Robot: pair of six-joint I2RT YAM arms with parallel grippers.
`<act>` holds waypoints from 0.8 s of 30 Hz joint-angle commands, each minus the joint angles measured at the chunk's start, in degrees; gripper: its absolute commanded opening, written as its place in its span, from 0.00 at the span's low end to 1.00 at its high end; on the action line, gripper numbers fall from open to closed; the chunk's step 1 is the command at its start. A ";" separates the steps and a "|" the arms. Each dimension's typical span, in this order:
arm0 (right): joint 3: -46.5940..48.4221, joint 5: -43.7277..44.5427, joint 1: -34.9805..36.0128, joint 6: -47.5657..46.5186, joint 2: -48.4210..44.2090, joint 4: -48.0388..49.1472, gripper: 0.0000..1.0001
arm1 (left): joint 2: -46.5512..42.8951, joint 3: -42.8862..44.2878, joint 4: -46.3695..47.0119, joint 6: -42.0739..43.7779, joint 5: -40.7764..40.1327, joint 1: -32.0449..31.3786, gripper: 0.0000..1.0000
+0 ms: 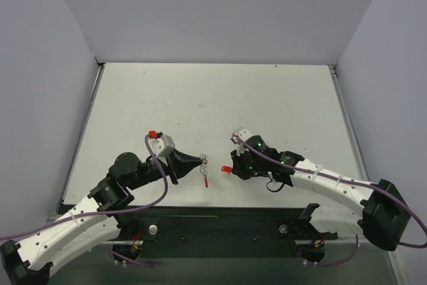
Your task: Put the keys on the keyring
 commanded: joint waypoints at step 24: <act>7.63 -30.17 -6.45 -3.13 -23.24 3.47 0.00 | 4.49 4.64 8.98 6.13 19.06 -1.52 0.00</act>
